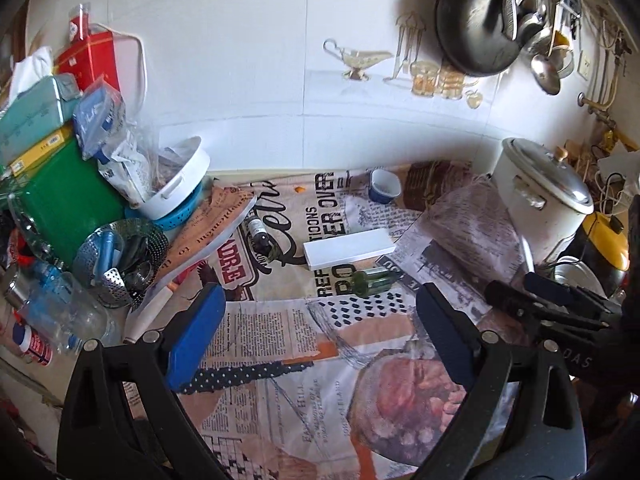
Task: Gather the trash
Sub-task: 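Grasp the green glass bottle with the right tool while the left tool grasps the white foam block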
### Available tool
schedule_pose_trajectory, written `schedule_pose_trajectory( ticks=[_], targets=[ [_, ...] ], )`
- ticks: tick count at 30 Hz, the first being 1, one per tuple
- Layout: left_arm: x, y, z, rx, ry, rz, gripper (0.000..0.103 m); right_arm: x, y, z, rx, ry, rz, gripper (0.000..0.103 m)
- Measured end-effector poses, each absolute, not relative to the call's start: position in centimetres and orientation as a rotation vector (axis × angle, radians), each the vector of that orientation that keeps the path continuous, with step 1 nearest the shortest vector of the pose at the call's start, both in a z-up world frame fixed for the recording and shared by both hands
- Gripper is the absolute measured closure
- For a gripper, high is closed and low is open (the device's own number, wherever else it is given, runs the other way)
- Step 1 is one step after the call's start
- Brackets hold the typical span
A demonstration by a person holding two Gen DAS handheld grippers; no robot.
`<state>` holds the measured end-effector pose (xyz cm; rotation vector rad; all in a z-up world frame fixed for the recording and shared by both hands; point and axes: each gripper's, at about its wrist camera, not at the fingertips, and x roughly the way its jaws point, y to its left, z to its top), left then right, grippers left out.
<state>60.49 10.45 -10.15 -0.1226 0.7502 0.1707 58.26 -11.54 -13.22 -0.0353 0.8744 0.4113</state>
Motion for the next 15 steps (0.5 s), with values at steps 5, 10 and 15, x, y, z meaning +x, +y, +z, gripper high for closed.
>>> schedule_pose_trajectory(
  ticks=[5,10,15],
  targets=[
    [64.5,14.5,-12.7,-0.108,0.832,0.157,0.007,62.4,-8.4,-18.0,-0.042,0.989,0.366,0.03],
    [68.1,17.8,-15.8,-0.091,0.92,0.135,0.007,66.2,-5.5,-22.2,-0.045,1.069,0.327,0.03],
    [71.6,19.2,-19.4,-0.076,1.003,0.099,0.007,69.1,-4.8,-25.6,-0.043,1.129,0.273,0.03]
  ],
)
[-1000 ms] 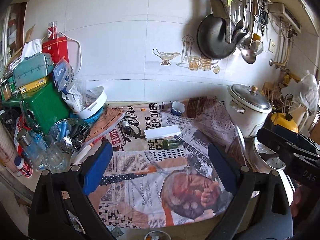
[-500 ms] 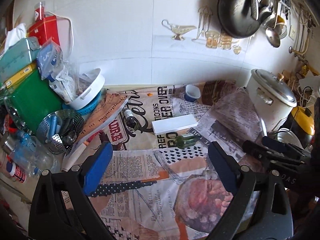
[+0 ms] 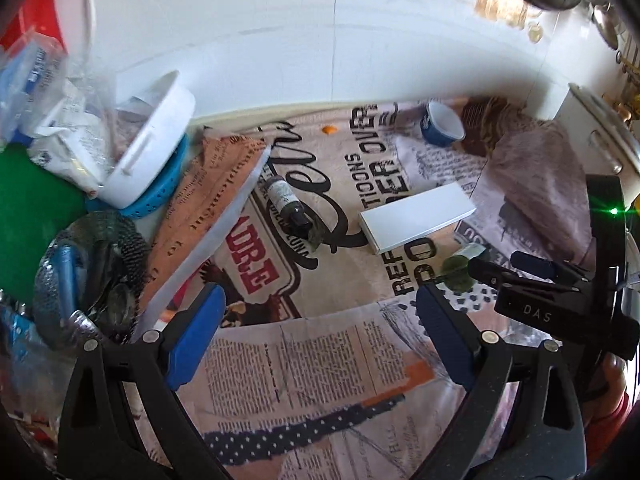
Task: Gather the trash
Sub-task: 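Grasp the green glass bottle with the right tool while the left tool grasps the white foam block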
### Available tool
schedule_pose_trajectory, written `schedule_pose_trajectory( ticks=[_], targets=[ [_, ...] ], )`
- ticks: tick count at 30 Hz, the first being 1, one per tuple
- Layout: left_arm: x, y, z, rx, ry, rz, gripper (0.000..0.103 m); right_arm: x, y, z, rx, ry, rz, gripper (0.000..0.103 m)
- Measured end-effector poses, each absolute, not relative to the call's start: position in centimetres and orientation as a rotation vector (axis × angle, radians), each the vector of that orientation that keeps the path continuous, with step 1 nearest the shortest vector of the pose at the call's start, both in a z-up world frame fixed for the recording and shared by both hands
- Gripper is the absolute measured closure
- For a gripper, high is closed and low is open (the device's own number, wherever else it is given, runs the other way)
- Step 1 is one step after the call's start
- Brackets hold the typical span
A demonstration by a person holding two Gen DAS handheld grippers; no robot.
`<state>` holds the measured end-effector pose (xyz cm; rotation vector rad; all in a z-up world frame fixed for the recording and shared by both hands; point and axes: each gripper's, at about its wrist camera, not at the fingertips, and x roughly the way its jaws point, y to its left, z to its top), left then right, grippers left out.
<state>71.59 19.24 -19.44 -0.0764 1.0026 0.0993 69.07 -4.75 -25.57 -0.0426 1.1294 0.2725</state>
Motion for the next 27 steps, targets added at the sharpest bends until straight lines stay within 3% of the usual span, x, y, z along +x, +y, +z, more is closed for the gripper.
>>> schedule_pose_trajectory(
  ticks=[4,6,24,27],
  targets=[
    [74.5,19.0,-21.8,-0.081,1.048,0.031,0.007,70.0,-5.1,-27.1,-0.021,1.158,0.27,0.032],
    [76.0,18.5,-22.9,-0.073,1.064,-0.008,0.007,70.1,-5.4,-27.4,-0.017,1.163,0.278,0.047],
    [86.3,12.4,-29.8,0.009,1.138,-0.251,0.007,68.0,-15.7,-22.0,0.062,1.058,0.061,0.048],
    [85.7,11.5,-30.4,-0.005,1.164,-0.284,0.013,67.6,-16.4,-21.2,0.082,1.04,0.04,0.048]
  ],
)
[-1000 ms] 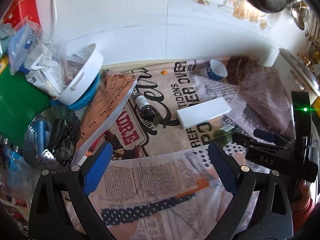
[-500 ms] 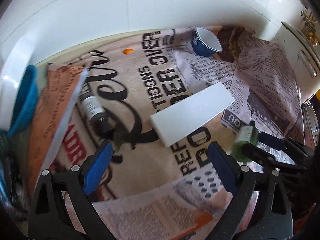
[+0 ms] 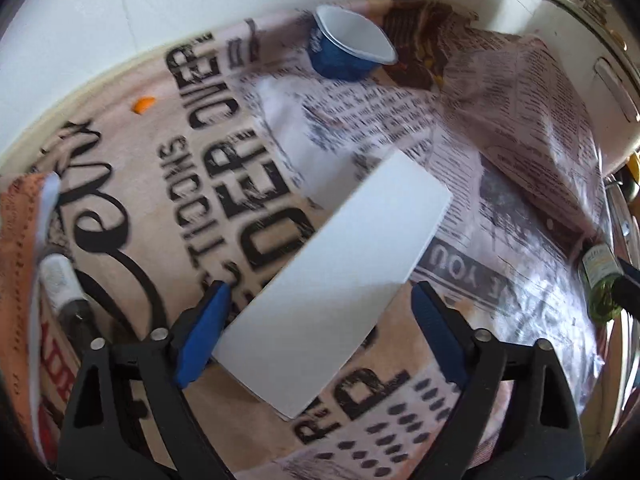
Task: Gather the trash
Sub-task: 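Grasp the green glass bottle with the right tool while the left tool grasps the white foam block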
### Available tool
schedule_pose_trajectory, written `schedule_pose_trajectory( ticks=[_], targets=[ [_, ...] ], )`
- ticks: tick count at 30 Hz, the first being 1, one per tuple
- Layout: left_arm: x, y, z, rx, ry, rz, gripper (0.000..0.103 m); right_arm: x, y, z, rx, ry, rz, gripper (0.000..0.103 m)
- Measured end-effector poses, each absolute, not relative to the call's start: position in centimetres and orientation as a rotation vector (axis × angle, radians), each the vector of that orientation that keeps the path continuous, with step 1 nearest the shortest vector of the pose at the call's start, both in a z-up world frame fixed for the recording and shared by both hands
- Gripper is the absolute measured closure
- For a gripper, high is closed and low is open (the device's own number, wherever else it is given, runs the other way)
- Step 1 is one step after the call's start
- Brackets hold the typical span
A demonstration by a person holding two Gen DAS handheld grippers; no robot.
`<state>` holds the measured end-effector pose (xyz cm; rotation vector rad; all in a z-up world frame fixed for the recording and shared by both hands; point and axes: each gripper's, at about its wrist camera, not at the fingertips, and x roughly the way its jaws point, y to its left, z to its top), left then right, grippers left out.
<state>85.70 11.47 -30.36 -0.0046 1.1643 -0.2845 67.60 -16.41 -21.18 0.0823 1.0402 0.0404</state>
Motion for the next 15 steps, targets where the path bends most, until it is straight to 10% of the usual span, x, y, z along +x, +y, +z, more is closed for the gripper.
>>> schedule_pose_trajectory(
  ticks=[15],
  targets=[
    [78.9,5.8,-30.4,0.141,1.075,-0.262,0.05,66.4,-15.7,-19.4,0.086,1.002,0.11,0.048]
  ],
)
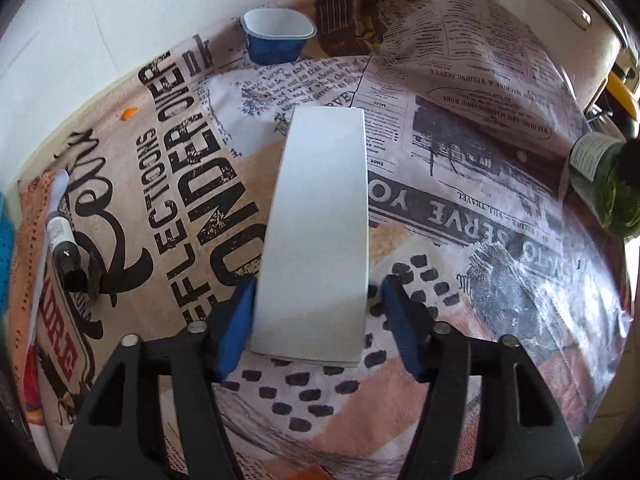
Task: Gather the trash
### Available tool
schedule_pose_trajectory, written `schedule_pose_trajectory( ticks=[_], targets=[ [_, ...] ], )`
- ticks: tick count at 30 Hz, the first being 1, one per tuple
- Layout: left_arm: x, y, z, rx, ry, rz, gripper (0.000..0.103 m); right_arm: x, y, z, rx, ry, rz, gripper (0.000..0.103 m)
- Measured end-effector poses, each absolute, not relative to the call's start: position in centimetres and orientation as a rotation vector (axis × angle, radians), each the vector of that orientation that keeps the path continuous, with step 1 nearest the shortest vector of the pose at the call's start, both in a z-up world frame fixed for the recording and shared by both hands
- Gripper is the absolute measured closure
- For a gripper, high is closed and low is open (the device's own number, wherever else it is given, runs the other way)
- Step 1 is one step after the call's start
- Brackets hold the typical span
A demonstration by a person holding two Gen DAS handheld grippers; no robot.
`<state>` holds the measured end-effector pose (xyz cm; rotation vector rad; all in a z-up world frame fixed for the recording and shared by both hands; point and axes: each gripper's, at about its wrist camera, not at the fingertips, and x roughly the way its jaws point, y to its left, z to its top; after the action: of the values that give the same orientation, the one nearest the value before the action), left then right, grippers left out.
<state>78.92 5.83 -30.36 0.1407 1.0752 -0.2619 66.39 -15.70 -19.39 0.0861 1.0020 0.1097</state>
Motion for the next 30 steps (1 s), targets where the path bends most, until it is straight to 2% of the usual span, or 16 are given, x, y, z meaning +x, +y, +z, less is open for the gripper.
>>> schedule_pose_trajectory(
  ticks=[1,9,22,30],
  targets=[
    [78.9,5.6,-30.3,0.132,1.066,-0.26,0.053,66.4,-15.7,-19.3,0.086,1.001,0.111,0.048],
    [78.1,4.7,-28.4,0.052,1.059,-0.189,0.053,64.8,-17.4,-17.4,0.081,0.968,0.139,0.048],
    [67.8,4.4,-14.9,-0.093,0.791,0.054,0.053,60.8,-19.7,-11.6,-0.006,0.839,0.327,0.048],
    [60.5,5.4,-9.2,-0.106,0.674,0.125,0.053,56.4,-17.9,-8.1,-0.022,0.752,0.421,0.048]
  ],
)
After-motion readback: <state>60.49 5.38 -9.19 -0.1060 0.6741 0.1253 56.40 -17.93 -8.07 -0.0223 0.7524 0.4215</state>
